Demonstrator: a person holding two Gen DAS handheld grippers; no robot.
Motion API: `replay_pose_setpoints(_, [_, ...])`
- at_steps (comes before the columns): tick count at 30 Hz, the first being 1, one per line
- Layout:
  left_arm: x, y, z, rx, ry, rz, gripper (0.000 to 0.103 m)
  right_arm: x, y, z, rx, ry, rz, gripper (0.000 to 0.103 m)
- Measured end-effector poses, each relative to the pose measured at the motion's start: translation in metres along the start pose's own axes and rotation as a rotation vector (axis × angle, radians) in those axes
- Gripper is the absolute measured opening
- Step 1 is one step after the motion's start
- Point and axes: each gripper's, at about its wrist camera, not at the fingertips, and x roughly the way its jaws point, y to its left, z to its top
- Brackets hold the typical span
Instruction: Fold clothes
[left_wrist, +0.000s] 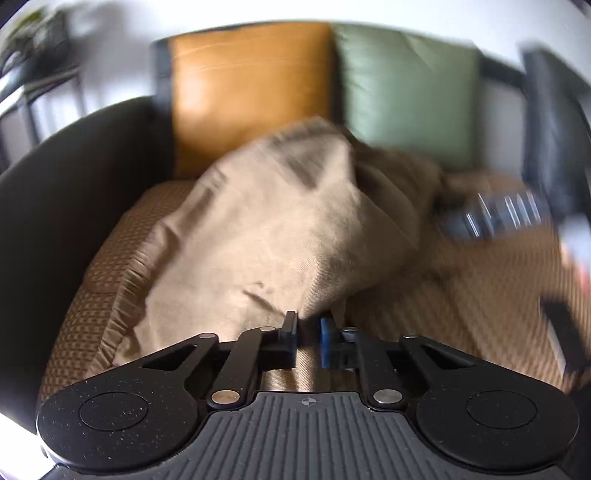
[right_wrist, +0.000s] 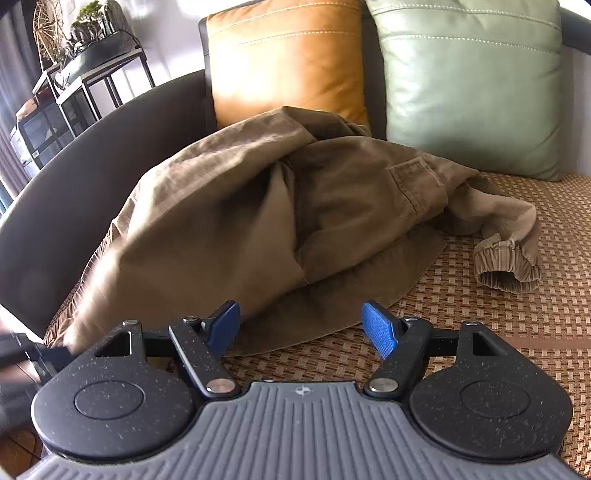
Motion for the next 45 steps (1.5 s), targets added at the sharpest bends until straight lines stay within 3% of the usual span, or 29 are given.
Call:
replay_pose_setpoints(5, [-0.007, 0.052, 0.048, -0.114, -0.13, 0.095, 0.005, 0.013, -0.008, -0.001, 0.02, 0.016, -0.007, 0.077])
replay_pose_setpoints(8, [0.006, 0.079, 0.072, -0.144, -0.152, 0.191, 0.005, 0.024, -0.01, -0.001, 0.03, 0.026, 0.003, 0.077])
replay_pose_setpoints(13, [0.057, 0.122, 0.091, -0.189, -0.111, 0.33, 0.005, 0.044, -0.009, 0.004, 0.031, 0.043, 0.025, 0.077])
replay_pose_setpoints(17, [0.102, 0.146, 0.107, -0.207, -0.087, 0.389, 0.005, 0.062, -0.006, 0.01, 0.021, 0.062, 0.03, 0.077])
replay_pose_setpoints(25, [0.185, 0.163, 0.121, -0.127, 0.024, 0.499, 0.012, 0.104, -0.002, 0.022, 0.04, 0.091, 0.035, 0.077])
replay_pose_setpoints(28, [0.186, 0.169, 0.12, -0.15, 0.035, 0.472, 0.024, 0.112, 0.002, 0.022, 0.042, 0.108, 0.045, 0.077])
replay_pose_setpoints(32, [0.141, 0.181, 0.121, -0.243, 0.002, 0.361, 0.057, 0.105, 0.017, 0.016, 0.006, 0.118, 0.085, 0.077])
replay_pose_setpoints(35, [0.097, 0.185, 0.114, -0.299, -0.039, 0.286, 0.061, 0.093, 0.039, 0.007, -0.048, 0.123, 0.119, 0.079])
replay_pose_setpoints(37, [0.067, 0.179, 0.1, -0.287, -0.049, 0.239, 0.061, 0.086, 0.059, -0.001, -0.1, 0.122, 0.144, 0.08])
replay_pose_setpoints(40, [0.027, 0.159, 0.071, -0.241, -0.054, 0.187, 0.071, 0.078, 0.088, -0.014, -0.186, 0.12, 0.174, 0.08])
replay_pose_setpoints(41, [0.018, 0.153, 0.059, -0.237, -0.047, 0.166, 0.076, 0.077, 0.098, -0.017, -0.215, 0.12, 0.18, 0.08])
replay_pose_setpoints(45, [0.028, 0.131, 0.017, -0.225, 0.052, 0.132, 0.077, 0.087, 0.129, -0.031, -0.299, 0.141, 0.188, 0.08])
